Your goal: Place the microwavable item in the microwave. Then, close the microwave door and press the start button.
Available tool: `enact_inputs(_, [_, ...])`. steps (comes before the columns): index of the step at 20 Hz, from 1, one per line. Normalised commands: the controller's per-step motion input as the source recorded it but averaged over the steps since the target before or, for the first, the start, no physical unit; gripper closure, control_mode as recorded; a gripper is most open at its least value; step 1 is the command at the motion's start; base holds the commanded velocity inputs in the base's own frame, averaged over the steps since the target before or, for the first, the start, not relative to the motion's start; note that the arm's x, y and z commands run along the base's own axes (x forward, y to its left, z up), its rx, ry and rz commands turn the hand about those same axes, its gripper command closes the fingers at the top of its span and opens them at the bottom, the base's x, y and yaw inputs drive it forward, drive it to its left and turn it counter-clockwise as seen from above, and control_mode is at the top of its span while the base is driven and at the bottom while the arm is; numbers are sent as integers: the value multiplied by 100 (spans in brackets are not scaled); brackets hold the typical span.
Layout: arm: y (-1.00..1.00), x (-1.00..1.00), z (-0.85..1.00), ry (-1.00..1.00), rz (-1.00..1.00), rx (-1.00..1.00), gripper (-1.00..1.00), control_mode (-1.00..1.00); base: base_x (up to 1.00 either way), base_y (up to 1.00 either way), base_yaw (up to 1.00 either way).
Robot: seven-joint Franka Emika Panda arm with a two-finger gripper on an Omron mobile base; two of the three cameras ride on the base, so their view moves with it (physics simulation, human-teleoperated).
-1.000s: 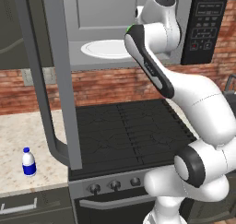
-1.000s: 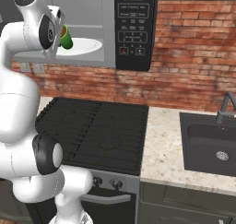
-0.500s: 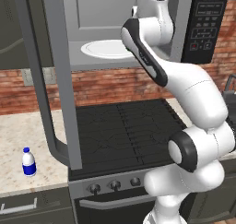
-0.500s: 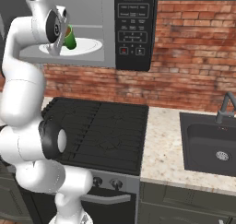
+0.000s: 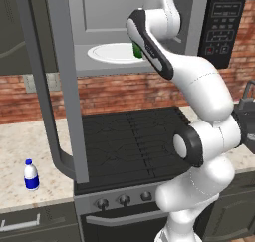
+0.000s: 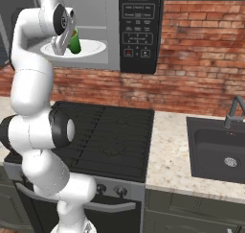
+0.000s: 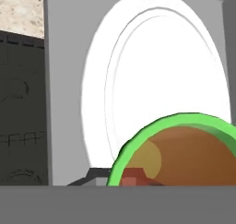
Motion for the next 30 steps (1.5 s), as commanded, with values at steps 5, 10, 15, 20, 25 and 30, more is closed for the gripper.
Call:
enact_inputs(5, [8,34,-14,14,1,-3,100,-100,0,0,0])
enact_inputs(10, [3,16,-14,4,0,-3,-100,-100,0,0,0])
enact_inputs(15, [0,9,-5,-1,0,-1,-100,-100,0,0,0])
enact_inputs(20, [0,7,0,-9,1,0,-100,-100,0,0,0])
enact_inputs(25, [0,0,0,-13,3,0,-100,-100,0,0,0])
enact_inputs(30, [2,-35,-3,-17,3,-2,-100,-100,0,0,0])
